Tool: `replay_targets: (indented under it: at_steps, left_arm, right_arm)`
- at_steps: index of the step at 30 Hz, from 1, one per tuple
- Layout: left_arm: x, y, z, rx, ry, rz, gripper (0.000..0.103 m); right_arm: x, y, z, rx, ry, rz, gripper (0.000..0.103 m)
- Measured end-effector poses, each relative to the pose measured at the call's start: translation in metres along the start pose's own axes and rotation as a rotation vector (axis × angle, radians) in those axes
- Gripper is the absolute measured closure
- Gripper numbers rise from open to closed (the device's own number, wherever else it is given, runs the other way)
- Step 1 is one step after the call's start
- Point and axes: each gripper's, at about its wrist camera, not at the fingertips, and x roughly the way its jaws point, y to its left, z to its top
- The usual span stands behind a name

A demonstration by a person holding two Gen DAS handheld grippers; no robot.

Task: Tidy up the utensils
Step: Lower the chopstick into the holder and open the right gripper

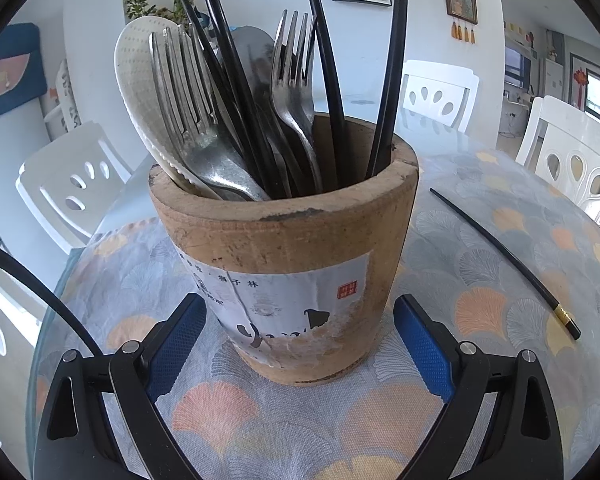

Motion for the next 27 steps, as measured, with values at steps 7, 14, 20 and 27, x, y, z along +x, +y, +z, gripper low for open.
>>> replay_targets:
  at_steps: [7,14,20,27]
  left_arm:
    - [0.000,-0.001,0.000,0.002,0.002,-0.002,0.008]
    - [0.000,-0.001,0.000,0.002,0.002,-0.002,0.008]
    - [0.000,-0.001,0.000,0.002,0.003,-0.002,0.008]
    - [0.000,-0.001,0.000,0.002,0.003,-0.002,0.008]
  right_arm:
    - [0.016,0.004,-0.008,-0.017,0.026,0.005,0.098]
    - [0.035,0.001,-0.022,-0.019,0.069,-0.006,0.098]
    - [0.049,-0.007,-0.028,0.014,0.147,0.047,0.095]
    - [0.012,-0.022,-0.014,0.041,0.077,0.048,0.064]
